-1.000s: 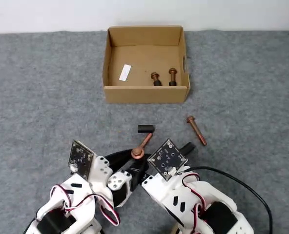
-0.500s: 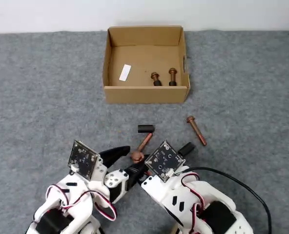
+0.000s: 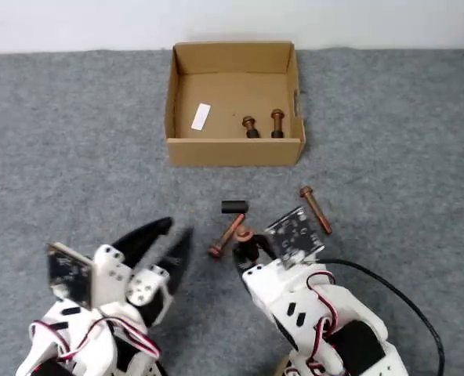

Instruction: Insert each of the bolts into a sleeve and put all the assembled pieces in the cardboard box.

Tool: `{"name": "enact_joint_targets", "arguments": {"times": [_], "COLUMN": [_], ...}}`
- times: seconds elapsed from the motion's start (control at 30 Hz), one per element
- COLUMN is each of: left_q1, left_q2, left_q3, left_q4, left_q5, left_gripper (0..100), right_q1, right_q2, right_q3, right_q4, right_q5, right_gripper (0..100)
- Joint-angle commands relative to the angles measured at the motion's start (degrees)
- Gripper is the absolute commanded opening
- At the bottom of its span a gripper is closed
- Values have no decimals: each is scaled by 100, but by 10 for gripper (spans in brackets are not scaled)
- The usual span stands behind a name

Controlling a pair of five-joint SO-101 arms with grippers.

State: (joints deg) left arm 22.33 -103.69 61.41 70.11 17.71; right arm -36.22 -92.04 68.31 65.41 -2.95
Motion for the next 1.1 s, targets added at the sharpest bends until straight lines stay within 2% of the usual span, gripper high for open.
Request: {"name": "enact_joint_targets", "arguments": {"times": [0.0, 0.1, 0.2, 0.4, 0.47, 0.6, 0.87, 1.07], "left_q1": [-1108, -2022, -2611, -2884, -2866, -2813, -2813, -2857], "left_q2": [9, -9, -18, -18, -18, -18, 9, 0], "left_q3": [127, 1007, 1903, 3415, 3503, 3495, 3503, 3503], "left_q4": [18, -26, -70, -1011, -1178, -1178, -897, -905], "left_q5": [-316, -1415, -2110, -2233, -2215, -1829, 26, 264], "left_gripper": [13, 4, 4, 5, 5, 5, 6, 6], "right_q1": [505, 866, 989, 1033, 1182, 1543, 1798, 1903], "right_q2": [259, 998, 2070, 4444, 5174, 6607, 9262, 11037], "right_q3": [-457, -870, -1653, -3490, -4035, -5125, -7059, -8264], "right_q4": [-31, -365, -796, -1341, -1684, -2264, -2703, -2677], "right_q5": [-290, -316, -316, -316, -316, -308, -290, -273], "right_gripper": [8, 8, 8, 8, 8, 8, 8, 8]}}
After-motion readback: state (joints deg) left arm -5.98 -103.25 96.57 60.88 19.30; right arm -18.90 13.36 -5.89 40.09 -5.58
